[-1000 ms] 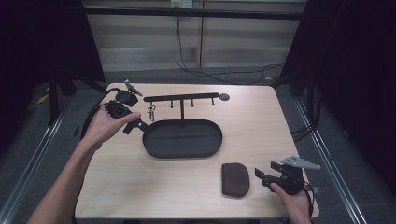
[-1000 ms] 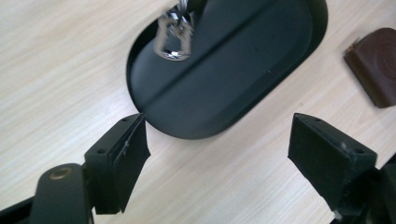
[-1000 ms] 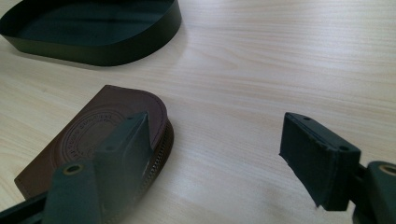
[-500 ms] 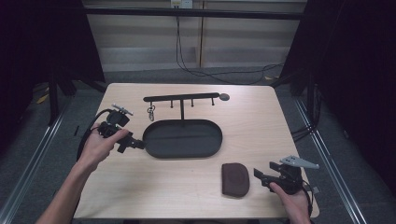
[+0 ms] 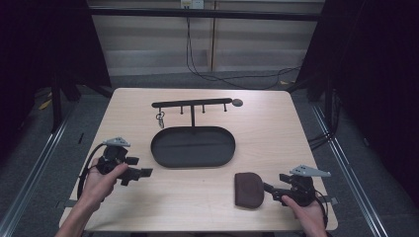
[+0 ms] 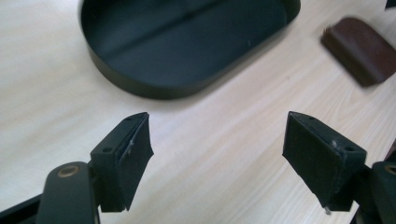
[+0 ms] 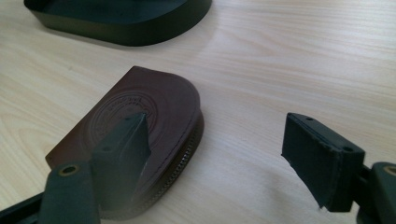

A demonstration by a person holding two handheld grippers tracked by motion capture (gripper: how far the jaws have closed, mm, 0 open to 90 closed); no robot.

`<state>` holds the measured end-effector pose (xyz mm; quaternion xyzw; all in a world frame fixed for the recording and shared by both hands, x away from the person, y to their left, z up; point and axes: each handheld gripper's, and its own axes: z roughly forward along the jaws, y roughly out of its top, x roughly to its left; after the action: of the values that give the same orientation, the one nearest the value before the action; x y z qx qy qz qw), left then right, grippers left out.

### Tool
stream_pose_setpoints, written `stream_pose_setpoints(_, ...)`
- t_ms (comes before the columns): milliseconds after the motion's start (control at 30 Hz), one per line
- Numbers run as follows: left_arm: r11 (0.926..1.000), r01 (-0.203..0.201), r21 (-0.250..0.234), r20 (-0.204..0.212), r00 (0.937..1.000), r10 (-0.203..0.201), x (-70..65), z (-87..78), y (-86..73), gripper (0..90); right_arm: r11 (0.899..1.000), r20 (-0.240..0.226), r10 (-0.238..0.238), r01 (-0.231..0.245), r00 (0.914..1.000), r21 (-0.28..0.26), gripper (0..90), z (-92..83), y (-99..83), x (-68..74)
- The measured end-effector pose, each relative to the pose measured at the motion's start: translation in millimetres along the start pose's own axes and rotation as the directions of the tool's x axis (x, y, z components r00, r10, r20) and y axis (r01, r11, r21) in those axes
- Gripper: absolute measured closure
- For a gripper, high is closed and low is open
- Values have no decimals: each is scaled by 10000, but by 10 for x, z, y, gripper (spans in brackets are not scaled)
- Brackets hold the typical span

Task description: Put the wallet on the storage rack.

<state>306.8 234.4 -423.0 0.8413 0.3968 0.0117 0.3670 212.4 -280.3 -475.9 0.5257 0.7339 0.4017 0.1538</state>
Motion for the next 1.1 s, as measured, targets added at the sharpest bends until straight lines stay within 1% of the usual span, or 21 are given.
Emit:
stream_pose_setpoints(33,9999,-41,-115,-143,9999,40,-29,41,-61,235,10000,-9,-19,19,10000,57,228,2,-1,10)
stream_pose_setpoints(67,10000,28,23,111,9999,-28,-56,81,-113,234,9998,-48,-136,136,9999,135,226,12,-2,21)
stream_pose_setpoints(100,10000,-8,-53,119,9999,9,-81,107,-143,234,9997,-36,-193,193,9998,161,218,13,-3,38)
stream_pose_setpoints(167,9998,-183,112,25,9998,183,-153,142,-201,229,9996,-75,-231,232,9997,182,216,9,-1,59)
stream_pose_setpoints(267,9989,-470,70,60,9989,470,-266,153,-309,219,9995,-233,-208,214,9995,252,219,-2,18,102)
stream_pose_setpoints(300,9985,-536,-65,72,9985,536,-297,142,-354,219,9991,-311,-239,249,9992,338,219,-5,28,121)
stream_pose_setpoints(333,9983,-570,-76,201,9982,572,-315,136,-396,218,9988,-388,-280,296,9989,399,220,-5,38,140)
stream_pose_setpoints(467,9977,-541,-415,47,9985,544,-393,102,-548,212,9943,-808,-283,364,9963,998,194,21,93,199)
stream_pose_setpoints(500,9978,-589,-301,36,9982,590,-413,109,-582,212,9921,-917,-232,342,9955,1203,179,37,105,210)
stream_pose_setpoints(533,9977,-579,-349,-2,9983,579,-426,115,-603,212,9888,-978,-212,353,9950,1448,176,64,119,228)
stream_pose_setpoints(600,9979,-538,-359,160,9984,544,-435,118,-643,212,9812,-1034,-380,567,9939,1842,167,106,149,262)
stream_pose_setpoints(633,9971,-512,-555,98,9986,518,-439,112,-662,213,9782,-1099,-453,665,9929,1968,163,119,163,275)
stream_pose_setpoints(667,9971,-527,-541,99,9985,533,-442,105,-667,212,9738,-1169,-494,739,9919,2151,161,135,192,294)
stream_pose_setpoints(767,9956,-642,-681,86,9979,650,-469,91,-699,212,9657,-1284,-544,849,9902,2453,162,165,282,321)
stream_pose_setpoints(833,9945,-716,-765,152,9972,729,-489,82,-740,212,9598,-1412,-556,919,9884,2654,210,181,358,342)
stream_pose_setpoints(867,9944,-756,-742,172,9969,771,-493,76,-752,212,9533,-1488,-586,995,9871,2850,212,196,399,356)
stream_pose_setpoints(933,9920,-706,-1050,-85,9975,701,-499,45,-788,221,9470,-1455,-551,979,9878,3060,189,223,447,373)
stream_pose_setpoints(967,9918,-732,-1050,-49,9973,731,-490,41,-795,221,9452,-1538,-552,1013,9866,3104,193,239,471,379)
stream_pose_setpoints(1000,9924,-638,-1052,-52,9980,637,-471,44,-805,220,9392,-1684,-452,993,9847,3286,209,254,494,387)
stream_pose_setpoints(1033,9935,-582,-978,-23,9983,583,-456,47,-806,220,9271,-1731,-449,1055,9839,3596,221,280,519,401)
stream_pose_setpoints(1100,9934,-623,-963,55,9980,631,-435,46,-804,220,9140,-1555,-719,1275,9852,3851,221,322,546,437)
